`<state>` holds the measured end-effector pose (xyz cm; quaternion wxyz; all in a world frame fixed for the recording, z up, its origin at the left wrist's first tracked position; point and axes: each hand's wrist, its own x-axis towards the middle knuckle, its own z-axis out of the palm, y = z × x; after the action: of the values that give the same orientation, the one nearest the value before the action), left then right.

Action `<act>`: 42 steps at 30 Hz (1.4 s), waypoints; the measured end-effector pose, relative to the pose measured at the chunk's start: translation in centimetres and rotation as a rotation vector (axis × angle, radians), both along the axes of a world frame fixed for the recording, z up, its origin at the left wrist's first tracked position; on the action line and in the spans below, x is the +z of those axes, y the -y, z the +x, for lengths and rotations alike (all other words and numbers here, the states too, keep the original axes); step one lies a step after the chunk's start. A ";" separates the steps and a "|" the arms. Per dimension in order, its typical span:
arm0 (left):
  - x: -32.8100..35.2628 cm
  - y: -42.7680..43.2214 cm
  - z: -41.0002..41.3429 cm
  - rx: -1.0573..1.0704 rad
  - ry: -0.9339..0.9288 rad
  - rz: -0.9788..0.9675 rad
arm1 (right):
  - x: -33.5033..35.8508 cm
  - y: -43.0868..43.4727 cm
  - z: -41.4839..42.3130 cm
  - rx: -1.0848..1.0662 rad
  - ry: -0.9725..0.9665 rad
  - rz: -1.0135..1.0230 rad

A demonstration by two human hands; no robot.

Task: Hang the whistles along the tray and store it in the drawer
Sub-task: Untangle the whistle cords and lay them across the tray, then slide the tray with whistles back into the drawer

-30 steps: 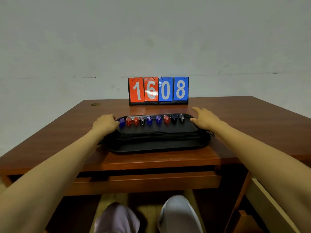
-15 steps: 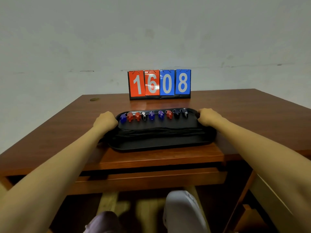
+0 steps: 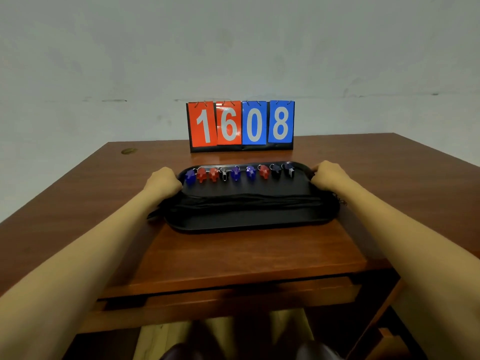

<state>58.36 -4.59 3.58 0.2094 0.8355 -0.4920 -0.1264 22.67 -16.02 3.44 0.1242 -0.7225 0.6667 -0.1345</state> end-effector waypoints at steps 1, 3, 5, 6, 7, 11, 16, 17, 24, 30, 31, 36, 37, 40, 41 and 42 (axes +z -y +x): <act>0.0 0.9 0.1 -0.007 -0.008 0.001 | 0.1 0.7 -0.1 -0.004 0.014 -0.008; 0.1 2.4 0.2 -0.001 -0.029 -0.005 | 0.3 1.8 -0.3 -0.003 0.047 -0.035; 0.6 3.7 0.1 0.009 -0.048 -0.024 | 0.8 2.6 -0.7 0.002 0.101 -0.072; 1.0 4.1 0.0 0.007 -0.057 -0.036 | 1.2 2.7 -0.8 0.000 0.129 -0.086; 1.7 4.4 -0.2 -0.001 -0.061 -0.050 | 1.7 2.7 -1.0 -0.009 0.154 -0.097; 5.3 4.7 -1.3 -0.033 -0.046 -0.129 | 4.1 2.1 -1.9 -0.062 0.230 -0.108; 9.1 4.2 -3.4 -0.028 -0.117 -0.163 | 8.2 0.1 -3.3 -0.117 0.191 -0.121; 9.7 4.0 -3.9 -0.033 -0.134 -0.163 | 9.0 -0.4 -3.8 -0.130 0.172 -0.115; 13.3 2.9 -8.4 -0.092 -0.217 -0.098 | 11.8 -4.4 -8.2 -0.251 0.161 -0.077; 14.0 4.2 -14.3 -0.189 -0.226 -0.018 | 11.4 -8.7 -14.2 -0.402 0.218 -0.062; 13.8 4.6 -15.5 -0.212 -0.232 -0.006 | 11.3 -9.4 -15.3 -0.431 0.226 -0.059; 12.8 5.4 -22.6 -0.381 -0.215 0.050 | 10.0 -12.9 -21.2 -0.583 0.212 -0.042; 12.4 5.6 -24.0 -0.410 -0.198 0.064 | 9.6 -13.6 -22.3 -0.611 0.209 -0.037; 11.4 5.9 -28.2 -0.516 -0.186 0.113 | 8.6 -16.0 -25.5 -0.699 0.215 -0.017; 11.1 6.0 -29.5 -0.556 -0.187 0.134 | 8.3 -16.9 -26.6 -0.734 0.215 -0.008; 10.8 6.0 -30.9 -0.594 -0.190 0.145 | 8.0 -17.8 -27.5 -0.771 0.209 0.001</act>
<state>27.44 -10.55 14.37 0.1482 0.6527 -0.6822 -0.2944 -4.85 1.81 11.48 0.1323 -0.4017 0.8728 -0.2437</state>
